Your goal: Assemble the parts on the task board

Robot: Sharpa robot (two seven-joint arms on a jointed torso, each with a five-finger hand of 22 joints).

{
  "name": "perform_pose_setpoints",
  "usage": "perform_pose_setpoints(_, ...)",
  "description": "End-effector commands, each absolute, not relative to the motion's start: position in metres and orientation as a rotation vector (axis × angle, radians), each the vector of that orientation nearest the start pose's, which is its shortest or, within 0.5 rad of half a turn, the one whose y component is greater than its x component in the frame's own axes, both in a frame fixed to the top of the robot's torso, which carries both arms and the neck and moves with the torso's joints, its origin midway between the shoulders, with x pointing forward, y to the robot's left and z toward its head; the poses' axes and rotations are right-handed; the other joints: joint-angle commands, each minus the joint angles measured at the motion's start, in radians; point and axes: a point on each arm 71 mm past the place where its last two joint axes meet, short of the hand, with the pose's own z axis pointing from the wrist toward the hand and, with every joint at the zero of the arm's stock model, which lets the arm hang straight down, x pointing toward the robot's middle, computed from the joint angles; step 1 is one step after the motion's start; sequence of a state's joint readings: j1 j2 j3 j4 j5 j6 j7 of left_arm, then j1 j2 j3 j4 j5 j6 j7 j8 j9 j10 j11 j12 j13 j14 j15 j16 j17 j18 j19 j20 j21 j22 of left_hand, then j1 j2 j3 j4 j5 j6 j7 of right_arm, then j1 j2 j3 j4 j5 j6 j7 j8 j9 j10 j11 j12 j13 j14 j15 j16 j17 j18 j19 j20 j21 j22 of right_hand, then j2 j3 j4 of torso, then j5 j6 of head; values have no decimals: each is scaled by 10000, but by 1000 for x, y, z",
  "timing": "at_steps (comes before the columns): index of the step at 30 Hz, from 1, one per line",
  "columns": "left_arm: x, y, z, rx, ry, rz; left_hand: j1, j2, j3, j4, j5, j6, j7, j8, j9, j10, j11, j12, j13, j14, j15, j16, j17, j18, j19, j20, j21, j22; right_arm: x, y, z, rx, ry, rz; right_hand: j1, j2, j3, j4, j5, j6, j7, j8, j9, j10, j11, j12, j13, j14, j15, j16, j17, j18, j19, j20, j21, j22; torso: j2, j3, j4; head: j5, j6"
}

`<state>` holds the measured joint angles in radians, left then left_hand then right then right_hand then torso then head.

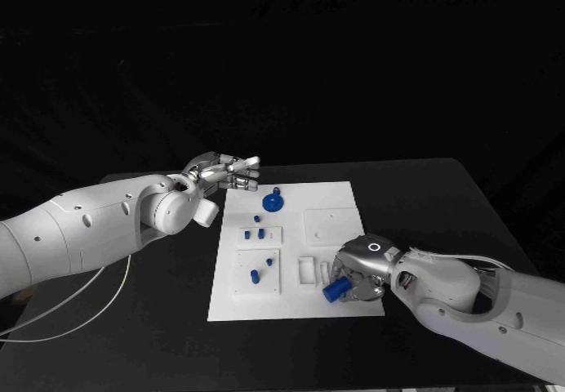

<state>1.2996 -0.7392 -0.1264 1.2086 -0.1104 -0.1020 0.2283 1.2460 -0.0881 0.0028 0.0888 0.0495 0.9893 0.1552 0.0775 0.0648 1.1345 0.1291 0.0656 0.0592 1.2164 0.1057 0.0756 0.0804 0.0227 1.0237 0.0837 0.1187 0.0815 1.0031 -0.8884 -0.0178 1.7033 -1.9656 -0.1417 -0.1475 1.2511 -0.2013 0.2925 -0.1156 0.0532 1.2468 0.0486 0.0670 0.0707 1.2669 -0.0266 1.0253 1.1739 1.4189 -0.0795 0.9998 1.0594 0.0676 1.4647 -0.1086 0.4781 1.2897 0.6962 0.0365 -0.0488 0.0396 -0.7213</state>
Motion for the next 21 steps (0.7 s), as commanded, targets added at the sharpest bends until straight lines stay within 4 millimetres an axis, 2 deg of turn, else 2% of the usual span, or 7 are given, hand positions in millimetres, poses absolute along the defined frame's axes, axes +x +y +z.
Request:
perform_pose_setpoints(1, 546, 240, -182, -9965, 16448, -14000, -79, -2, -35, 20, -17, -74, -23, -33, 2, -85, 3, -34, 8, -73, 2, -43, -18, -28, -7, 32, -74, -11, 407, -166, -253, -6794, 17402, 4713, -184, -34, -56, 163, -56, 120, -13, -25, -21, 41, 51, 40, 21, 15, 53, 65, 34, -53, 487, 76, 88, 14, -11, -6, -9, -2, -3)
perform_pose_setpoints(8, 546, 240, -183, -9972, 16500, -14006, -73, -6, -38, 23, -18, -77, -22, -36, 2, -90, 3, -36, 7, -79, 3, -46, -24, -31, -6, 33, -78, -12, 408, -166, -258, -6839, 17658, 4310, -209, -185, -409, 665, -55, 127, -11, -41, -41, -2, 56, 44, 72, 3, 62, 111, 131, -9, 470, 100, 237, 74, 0, 4, -15, -9, -2)
perform_pose_setpoints(12, 546, 240, -183, -9976, 16517, -14000, -73, -6, -38, 23, -18, -77, -22, -36, 2, -90, 3, -36, 7, -79, 3, -46, -24, -31, -6, 33, -78, -12, 408, -166, -260, -6819, 17791, 4119, -452, -229, -425, 832, -46, 85, 1, -42, -39, -22, 66, 8, 49, 7, 73, 132, 159, 0, 468, 110, 247, 76, -6, -1, -8, -20, -10)
perform_pose_setpoints(13, 545, 240, -183, -9976, 16521, -13999, -73, -6, -38, 23, -18, -77, -22, -36, 2, -90, 3, -36, 7, -79, 3, -46, -24, -31, -6, 33, -78, -12, 408, -166, -261, -6820, 17840, 4061, -507, -286, -299, 872, -48, 73, -3, -39, -33, -25, 66, 2, 43, 5, 80, 134, 170, 21, 465, 122, 246, 78, -7, -2, -6, -23, -11)
perform_pose_setpoints(16, 545, 240, -183, -9975, 16531, -13996, -73, -6, -38, 23, -18, -77, -22, -36, 2, -90, 3, -36, 7, -79, 3, -46, -24, -31, -6, 33, -78, -12, 408, -166, -263, -6829, 17980, 3909, -769, -259, -257, 1043, -30, 22, 17, -47, -40, -76, 86, -52, 8, -11, 93, 111, 157, 30, 449, 136, 187, 62, -6, -7, 4, -29, -24)
perform_pose_setpoints(17, 545, 240, -183, -9976, 16534, -13994, -73, -6, -38, 23, -18, -77, -22, -36, 2, -90, 3, -36, 7, -79, 3, -46, -24, -31, -6, 33, -78, -12, 408, -166, -264, -6844, 18038, 3859, -922, -402, 176, 1058, -40, 23, -4, -32, -32, -95, 83, -68, -10, -18, 95, 104, 157, 41, 448, 142, 179, 63, -6, -8, 7, -30, -29)
perform_pose_setpoints(21, 545, 241, -183, -9983, 16546, -13982, -73, -6, -38, 23, -18, -77, -22, -36, 2, -90, 3, -36, 7, -79, 3, -46, -24, -31, -6, 33, -78, -12, 408, -166, -267, -6919, 18207, 3786, -1262, -390, 594, 1226, -15, 74, -19, -40, -41, -88, 65, -32, -13, 0, 109, 124, 161, 50, 454, 174, 227, 89, -2, -1, -4, -31, -35)
